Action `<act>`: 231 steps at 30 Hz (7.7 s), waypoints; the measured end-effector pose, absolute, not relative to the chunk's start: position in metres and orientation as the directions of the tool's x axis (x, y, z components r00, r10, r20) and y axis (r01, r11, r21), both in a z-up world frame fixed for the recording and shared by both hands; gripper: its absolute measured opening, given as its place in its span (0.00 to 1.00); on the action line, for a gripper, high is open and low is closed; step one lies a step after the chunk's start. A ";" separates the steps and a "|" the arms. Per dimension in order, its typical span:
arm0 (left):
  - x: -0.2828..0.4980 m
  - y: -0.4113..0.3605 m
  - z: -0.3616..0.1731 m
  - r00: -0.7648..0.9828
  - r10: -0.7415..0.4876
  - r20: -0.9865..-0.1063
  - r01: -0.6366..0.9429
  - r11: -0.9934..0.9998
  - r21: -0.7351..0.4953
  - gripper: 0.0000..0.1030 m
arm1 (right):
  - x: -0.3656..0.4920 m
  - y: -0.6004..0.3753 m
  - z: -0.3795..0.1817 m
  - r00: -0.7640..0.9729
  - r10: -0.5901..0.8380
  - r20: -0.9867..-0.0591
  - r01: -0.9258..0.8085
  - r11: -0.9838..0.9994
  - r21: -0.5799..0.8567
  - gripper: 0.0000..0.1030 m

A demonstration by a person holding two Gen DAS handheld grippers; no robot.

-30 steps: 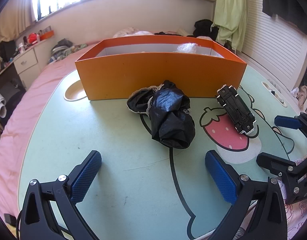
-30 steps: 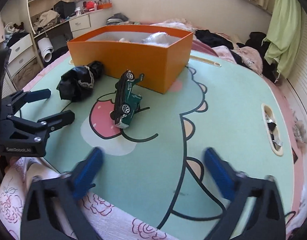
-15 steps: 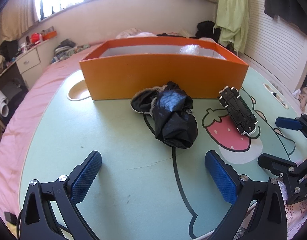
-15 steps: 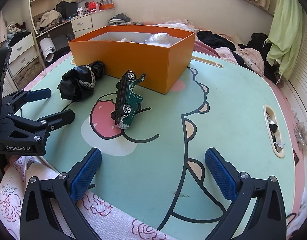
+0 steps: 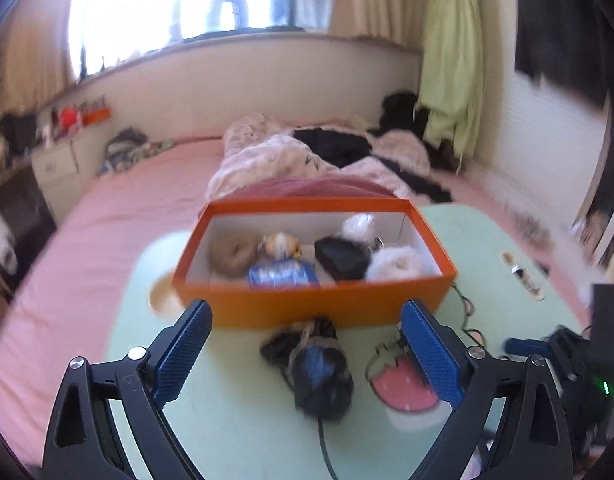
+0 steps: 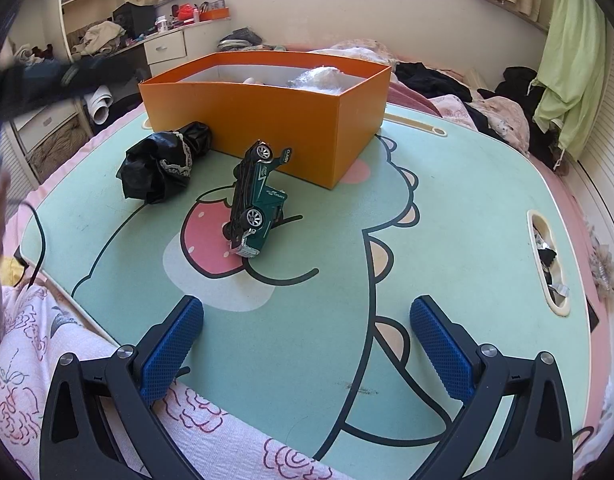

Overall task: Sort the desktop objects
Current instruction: 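Reach into the box and grasp the clear bubble-wrap bundle with the left gripper, then lift the bubble-wrap bundle out and release it on the table beside the pouch, then reach into the box and grasp the white fluffy pom-pom with the right gripper, then lift the pom-pom out and release it on the table beside the green car, then reach into the box and grasp the black rectangular case with the left gripper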

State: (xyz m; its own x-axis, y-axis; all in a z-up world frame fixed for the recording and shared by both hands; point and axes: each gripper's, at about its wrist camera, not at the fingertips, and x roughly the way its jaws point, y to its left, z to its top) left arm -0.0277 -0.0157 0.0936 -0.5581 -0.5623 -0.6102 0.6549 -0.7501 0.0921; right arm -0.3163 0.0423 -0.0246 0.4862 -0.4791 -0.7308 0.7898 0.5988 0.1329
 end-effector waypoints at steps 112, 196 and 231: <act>0.011 0.035 -0.001 -0.388 -0.604 -0.696 0.794 -0.603 0.081 1.00 | -0.339 0.028 0.026 0.643 -0.473 -0.603 0.743 0.576 0.340 0.26; 0.002 0.037 -0.002 -0.338 -0.636 -0.694 0.839 -0.537 0.083 1.00 | -0.305 0.047 -0.029 0.520 -0.466 -0.715 0.752 0.648 0.125 0.96; -0.057 -0.029 0.113 -0.292 -0.714 -0.636 0.853 -0.495 0.164 0.73 | -0.308 0.050 -0.025 0.525 -0.458 -0.717 0.747 0.652 0.131 1.00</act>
State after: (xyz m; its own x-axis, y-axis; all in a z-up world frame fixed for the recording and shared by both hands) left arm -0.0566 -0.0293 0.1131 -0.2924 -0.7143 -0.6358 0.8530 -0.4954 0.1643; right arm -0.3081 0.0497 -0.0252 0.5254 -0.4580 -0.7170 0.7467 0.6522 0.1306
